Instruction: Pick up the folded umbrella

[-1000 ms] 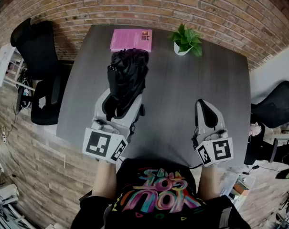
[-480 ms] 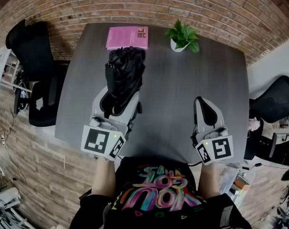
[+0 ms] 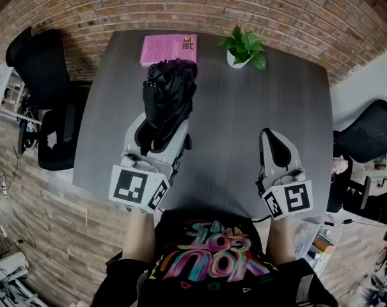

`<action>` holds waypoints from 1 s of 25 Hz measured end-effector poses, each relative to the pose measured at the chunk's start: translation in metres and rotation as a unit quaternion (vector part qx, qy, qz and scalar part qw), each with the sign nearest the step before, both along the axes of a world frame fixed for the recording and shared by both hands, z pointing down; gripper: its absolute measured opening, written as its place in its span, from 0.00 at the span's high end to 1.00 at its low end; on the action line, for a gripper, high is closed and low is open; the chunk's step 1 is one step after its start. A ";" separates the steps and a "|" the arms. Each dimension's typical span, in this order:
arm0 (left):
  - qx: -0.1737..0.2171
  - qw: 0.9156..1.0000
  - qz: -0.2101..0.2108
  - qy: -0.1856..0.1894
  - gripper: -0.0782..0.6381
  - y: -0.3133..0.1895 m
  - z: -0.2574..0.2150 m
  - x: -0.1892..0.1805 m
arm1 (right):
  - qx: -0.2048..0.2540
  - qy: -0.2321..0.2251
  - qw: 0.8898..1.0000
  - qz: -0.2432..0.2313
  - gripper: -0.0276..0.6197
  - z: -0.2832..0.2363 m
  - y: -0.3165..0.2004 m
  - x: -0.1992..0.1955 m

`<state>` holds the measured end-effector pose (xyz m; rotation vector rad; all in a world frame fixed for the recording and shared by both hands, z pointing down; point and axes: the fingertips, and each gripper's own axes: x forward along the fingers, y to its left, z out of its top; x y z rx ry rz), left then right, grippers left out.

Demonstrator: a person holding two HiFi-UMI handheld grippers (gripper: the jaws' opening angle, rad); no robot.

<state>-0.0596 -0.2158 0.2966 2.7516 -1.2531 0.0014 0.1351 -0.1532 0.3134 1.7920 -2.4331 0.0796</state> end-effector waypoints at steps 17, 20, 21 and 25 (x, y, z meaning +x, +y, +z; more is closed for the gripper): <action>-0.004 1.000 0.008 -0.003 0.54 0.002 0.002 0.007 | -0.003 -0.007 1.000 0.007 0.96 0.003 0.008 0.005; -0.003 1.000 0.013 -0.005 0.54 0.003 0.002 0.010 | -0.003 -0.006 1.000 0.007 0.96 0.003 0.009 0.006; -0.002 1.000 0.014 -0.006 0.54 0.003 0.002 0.011 | -0.002 -0.006 1.000 0.007 0.96 0.003 0.010 0.006; -0.001 1.000 0.017 -0.009 0.54 0.005 0.001 0.013 | 0.000 -0.004 1.000 0.007 0.96 0.000 0.012 0.007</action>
